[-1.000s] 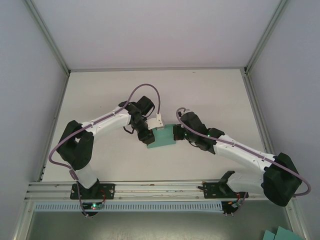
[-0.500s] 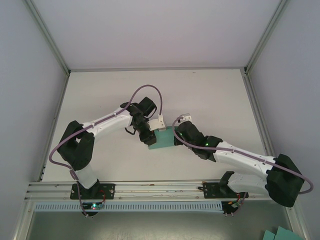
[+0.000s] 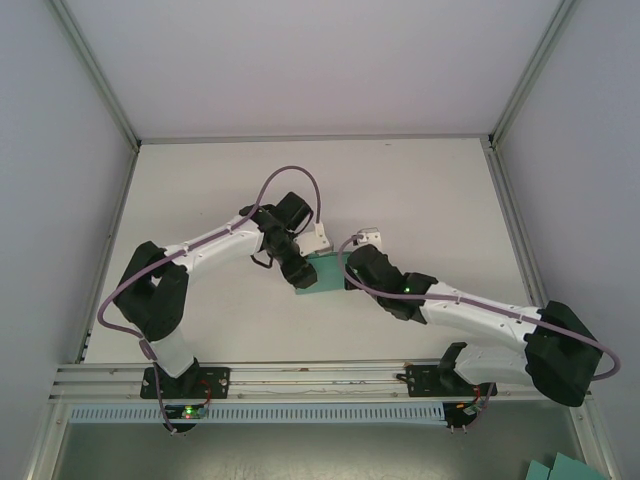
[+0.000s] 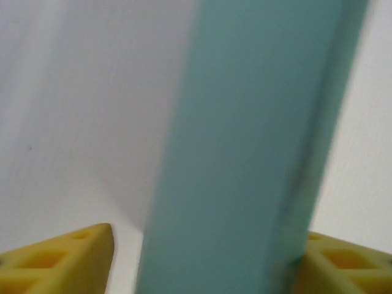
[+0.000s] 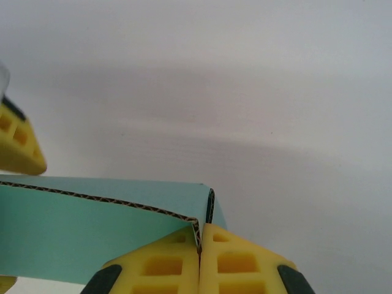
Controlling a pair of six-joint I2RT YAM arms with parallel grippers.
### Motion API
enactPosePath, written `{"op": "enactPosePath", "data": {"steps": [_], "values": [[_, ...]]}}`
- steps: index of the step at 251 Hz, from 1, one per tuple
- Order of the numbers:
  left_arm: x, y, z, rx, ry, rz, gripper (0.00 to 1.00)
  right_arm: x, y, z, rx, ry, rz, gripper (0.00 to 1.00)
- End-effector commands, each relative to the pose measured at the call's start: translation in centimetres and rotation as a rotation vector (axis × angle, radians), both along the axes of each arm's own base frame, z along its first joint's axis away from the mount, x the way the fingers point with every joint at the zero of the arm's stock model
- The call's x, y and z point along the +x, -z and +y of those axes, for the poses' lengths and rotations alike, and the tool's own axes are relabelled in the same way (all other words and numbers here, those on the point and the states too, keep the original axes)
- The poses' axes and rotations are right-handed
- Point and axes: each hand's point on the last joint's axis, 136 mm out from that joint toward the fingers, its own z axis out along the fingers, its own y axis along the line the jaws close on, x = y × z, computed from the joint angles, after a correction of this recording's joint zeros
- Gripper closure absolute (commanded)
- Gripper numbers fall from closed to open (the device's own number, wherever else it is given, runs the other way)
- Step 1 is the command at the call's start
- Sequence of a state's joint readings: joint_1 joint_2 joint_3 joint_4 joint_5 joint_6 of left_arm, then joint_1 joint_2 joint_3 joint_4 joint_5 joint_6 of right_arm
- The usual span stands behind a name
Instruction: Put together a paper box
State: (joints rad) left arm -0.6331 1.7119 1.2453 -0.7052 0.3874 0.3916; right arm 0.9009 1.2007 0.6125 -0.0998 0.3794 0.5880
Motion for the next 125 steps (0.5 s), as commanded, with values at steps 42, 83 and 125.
{"op": "enactPosePath", "data": {"steps": [42, 83, 125], "values": [[0.7, -4.6, 0.4, -0.110, -0.142, -0.104, 0.00, -6.5, 8.3, -3.5, -0.232, -0.092, 0.302, 1.00], [0.4, -5.2, 3.4, -0.054, -0.336, -0.124, 0.00, -6.1, 7.9, -3.6, -0.247, -0.068, 0.298, 1.00], [-0.7, -4.8, 5.5, -0.027, -0.451, -0.118, 0.27, -6.1, 8.1, -3.4, -0.262, -0.064, 0.317, 1.00]]}}
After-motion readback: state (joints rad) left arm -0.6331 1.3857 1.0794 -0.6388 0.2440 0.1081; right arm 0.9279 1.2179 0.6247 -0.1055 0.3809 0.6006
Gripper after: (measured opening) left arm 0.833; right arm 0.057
